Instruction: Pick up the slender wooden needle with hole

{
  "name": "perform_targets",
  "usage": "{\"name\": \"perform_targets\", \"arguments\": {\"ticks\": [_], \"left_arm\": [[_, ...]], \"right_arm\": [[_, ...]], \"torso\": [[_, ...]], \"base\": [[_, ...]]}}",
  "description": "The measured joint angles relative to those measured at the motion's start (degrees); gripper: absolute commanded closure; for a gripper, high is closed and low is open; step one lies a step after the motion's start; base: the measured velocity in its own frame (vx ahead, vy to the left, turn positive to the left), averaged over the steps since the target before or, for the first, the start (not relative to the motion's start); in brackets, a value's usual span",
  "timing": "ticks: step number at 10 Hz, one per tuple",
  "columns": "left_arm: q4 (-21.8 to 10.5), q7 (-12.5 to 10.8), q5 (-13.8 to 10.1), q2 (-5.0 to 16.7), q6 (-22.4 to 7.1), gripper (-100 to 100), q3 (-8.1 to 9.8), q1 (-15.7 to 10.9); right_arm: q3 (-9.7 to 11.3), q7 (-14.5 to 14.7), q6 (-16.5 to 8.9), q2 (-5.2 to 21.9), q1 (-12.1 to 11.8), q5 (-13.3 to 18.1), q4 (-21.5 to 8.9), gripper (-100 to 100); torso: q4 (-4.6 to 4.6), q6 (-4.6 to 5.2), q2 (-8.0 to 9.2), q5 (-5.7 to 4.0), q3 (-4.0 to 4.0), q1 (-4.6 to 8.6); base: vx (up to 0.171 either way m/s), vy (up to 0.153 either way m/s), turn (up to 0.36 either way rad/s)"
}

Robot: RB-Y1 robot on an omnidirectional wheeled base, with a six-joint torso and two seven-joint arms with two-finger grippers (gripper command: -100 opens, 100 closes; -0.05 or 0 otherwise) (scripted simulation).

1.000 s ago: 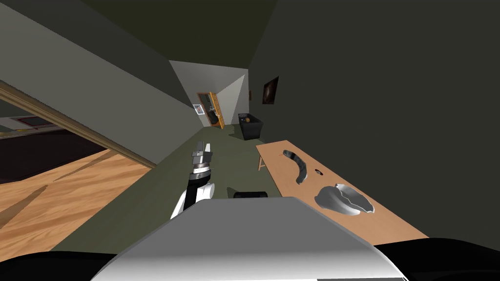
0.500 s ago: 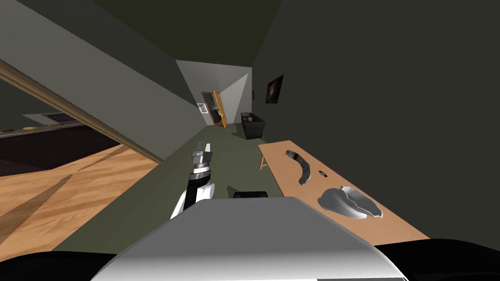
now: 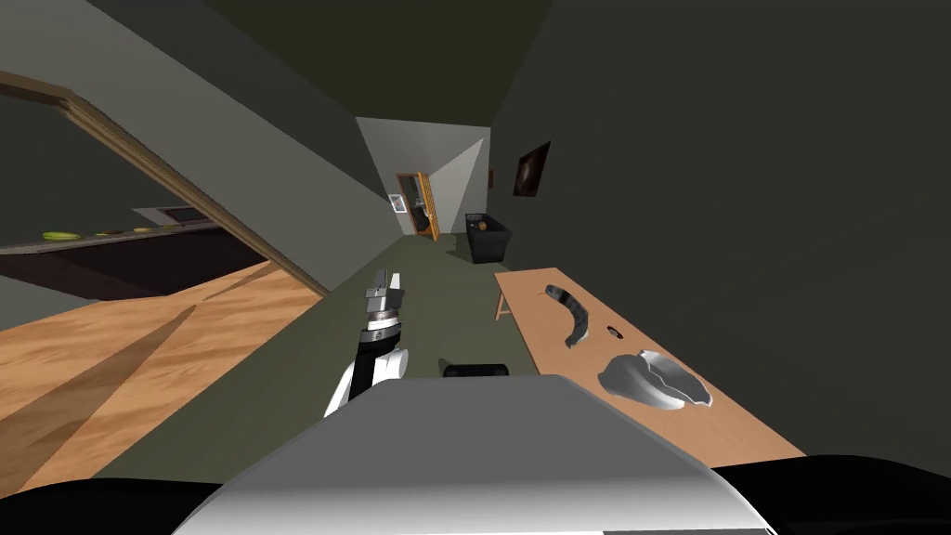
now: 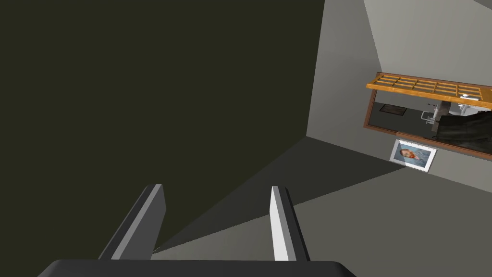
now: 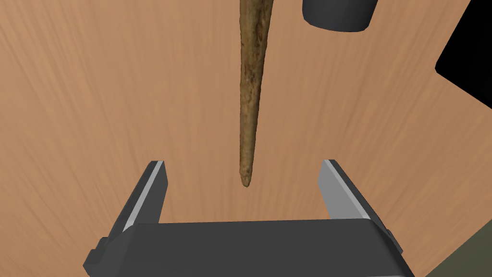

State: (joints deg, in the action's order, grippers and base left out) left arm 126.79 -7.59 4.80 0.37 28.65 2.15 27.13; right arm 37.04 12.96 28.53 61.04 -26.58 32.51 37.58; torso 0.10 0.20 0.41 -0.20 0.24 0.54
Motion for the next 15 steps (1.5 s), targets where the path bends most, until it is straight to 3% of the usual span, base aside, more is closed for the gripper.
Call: {"name": "perform_targets", "arguments": {"ticks": [3,4,5,8,9,13,15], "left_arm": [[0.00,0.00,0.00,0.00,0.00,0,0.00,0.00],[0.00,0.00,0.00,0.00,0.00,0,0.00,0.01],[0.00,0.00,0.00,-0.01,0.00,0,0.00,0.02],[0.00,0.00,0.00,0.00,0.00,0,0.00,0.02],[0.00,0.00,0.00,0.00,0.00,0,0.00,0.02],[0.00,0.00,0.00,-0.01,0.00,0,0.00,0.02],[0.00,0.00,0.00,-0.01,0.00,0,0.00,0.02]], "right_arm": [[0.02,-1.40,3.45,-2.07,-0.34,-0.46,-0.97,-100],[0.05,-1.60,3.58,-2.09,-0.40,-0.45,-0.88,0],[0.05,-1.58,3.57,-2.09,-0.40,-0.45,-0.90,-100],[0.08,-0.99,1.56,-4.81,0.06,-0.22,-1.81,-100],[0.08,-0.88,1.50,-4.94,0.13,-0.20,-1.95,100],[0.08,-0.90,1.62,-4.88,0.10,-0.21,-1.89,100],[0.08,-0.90,1.62,-4.88,0.10,-0.21,-1.89,-100]], "torso": [[-0.02,0.00,-0.09,0.00,-0.05,-0.04],[-0.05,0.02,-0.26,0.03,-0.14,-0.17],[-0.08,0.01,-0.39,0.05,-0.22,-0.26],[-0.10,0.00,-0.48,0.03,-0.27,-0.17],[-0.11,0.01,-0.49,0.05,-0.28,-0.24],[-0.08,0.01,-0.45,-0.16,-0.25,0.04],[-0.08,0.01,-0.44,-0.17,-0.25,0.07]], "base": [[-0.079,-0.064,0.095],[-0.008,-0.006,-0.005],[-0.008,-0.028,0.062],[-0.002,-0.032,0.039],[0.000,0.000,0.000],[0.000,0.000,0.000],[-0.012,0.040,0.041]]}}
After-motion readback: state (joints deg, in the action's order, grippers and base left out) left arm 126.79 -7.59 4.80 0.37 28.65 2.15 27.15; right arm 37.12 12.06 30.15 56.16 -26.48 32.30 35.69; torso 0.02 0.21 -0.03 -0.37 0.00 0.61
